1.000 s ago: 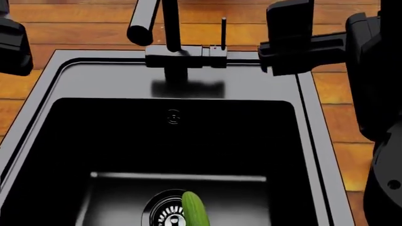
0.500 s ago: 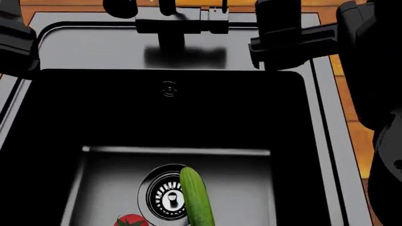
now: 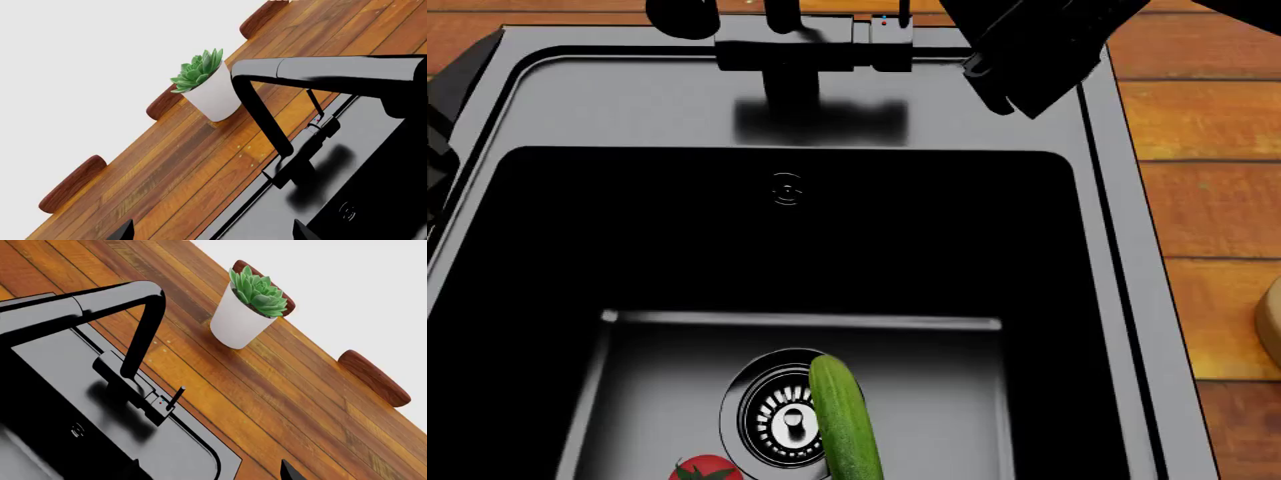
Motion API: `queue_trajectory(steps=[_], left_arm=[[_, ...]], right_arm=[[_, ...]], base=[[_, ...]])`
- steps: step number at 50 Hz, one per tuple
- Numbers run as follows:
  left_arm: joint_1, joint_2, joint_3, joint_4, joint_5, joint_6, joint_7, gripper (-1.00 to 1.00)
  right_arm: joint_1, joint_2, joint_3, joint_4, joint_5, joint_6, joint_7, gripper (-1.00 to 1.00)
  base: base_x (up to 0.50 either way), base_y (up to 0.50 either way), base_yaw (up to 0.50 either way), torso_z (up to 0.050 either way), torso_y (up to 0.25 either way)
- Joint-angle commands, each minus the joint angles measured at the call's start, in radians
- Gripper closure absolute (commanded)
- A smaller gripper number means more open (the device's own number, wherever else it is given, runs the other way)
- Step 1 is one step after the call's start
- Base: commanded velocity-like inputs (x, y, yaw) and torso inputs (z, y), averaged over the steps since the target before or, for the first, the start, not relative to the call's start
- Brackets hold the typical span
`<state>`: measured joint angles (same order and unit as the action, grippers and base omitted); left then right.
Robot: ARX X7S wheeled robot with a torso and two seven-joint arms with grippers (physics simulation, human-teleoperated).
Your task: Pick the vegetables from the sink and place them on the cutting board.
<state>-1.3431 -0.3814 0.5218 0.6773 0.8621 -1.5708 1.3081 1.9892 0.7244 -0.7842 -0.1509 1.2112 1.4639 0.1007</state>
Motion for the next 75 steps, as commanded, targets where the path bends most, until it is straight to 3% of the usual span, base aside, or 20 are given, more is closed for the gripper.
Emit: queue_trajectory(steps=[1, 12, 19, 21, 27, 39, 52, 61, 66, 75], left_arm=[[-0.093, -0.087, 0.024, -0.036, 0.021, 0.0, 0.262, -1.0], [-0.172, -0.19, 0.066, -0.014, -0.345, 0.0, 0.262, -1.0], [-0.263, -0.135, 0.098, -0.081, -0.537, 0.0, 0.262, -1.0], [-0.333, -0.137, 0.128, -0.12, -0.664, 0.0, 0.261, -1.0], [-0.417, -0.093, 0.166, -0.237, -0.833, 0.039, 0.251, -1.0], [-0.405, -0.102, 0.228, -0.264, -1.075, 0.042, 0.244, -1.0], [-0.36, -0.079, 0.258, -0.299, -1.168, 0.079, 0.198, -1.0], [-0.311, -0.067, 0.237, -0.25, -1.236, 0.001, 0.128, -1.0], [-0.31, -0.102, 0.262, -0.245, -1.331, 0.005, 0.047, -1.0], [-0.306, -0.141, 0.33, -0.287, -1.319, 0.061, 0.017, -1.0]], right_arm=[[0.172, 0.067, -0.179, 0.011, -0.105, 0.03, -0.314, -1.0], [0.307, 0.095, -0.35, -0.03, -0.115, 0.061, -0.587, -1.0], [0.342, 0.091, -0.449, -0.058, -0.093, 0.069, -0.737, -1.0], [0.363, 0.085, -0.49, -0.068, -0.145, 0.067, -0.838, -1.0], [0.354, 0.079, -0.49, -0.079, -0.236, 0.067, -0.959, -1.0], [0.35, 0.089, -0.499, -0.083, -0.306, 0.044, -1.025, -1.0], [0.329, 0.069, -0.454, -0.09, -0.296, 0.074, -1.012, -1.0], [0.315, 0.079, -0.429, -0.104, -0.235, 0.093, -0.957, -1.0], [0.324, 0.084, -0.44, -0.106, -0.219, 0.085, -0.95, -1.0], [0.303, 0.095, -0.433, -0.111, -0.187, 0.075, -0.917, -1.0]], base=[[0.0, 0.0, 0.0, 0.0, 0.0], [0.0, 0.0, 0.0, 0.0, 0.0], [0.0, 0.0, 0.0, 0.0, 0.0], [0.0, 0.0, 0.0, 0.0, 0.0], [0.0, 0.0, 0.0, 0.0, 0.0], [0.0, 0.0, 0.0, 0.0, 0.0], [0.0, 0.0, 0.0, 0.0, 0.0], [0.0, 0.0, 0.0, 0.0, 0.0], [0.0, 0.0, 0.0, 0.0, 0.0], [0.0, 0.0, 0.0, 0.0, 0.0]])
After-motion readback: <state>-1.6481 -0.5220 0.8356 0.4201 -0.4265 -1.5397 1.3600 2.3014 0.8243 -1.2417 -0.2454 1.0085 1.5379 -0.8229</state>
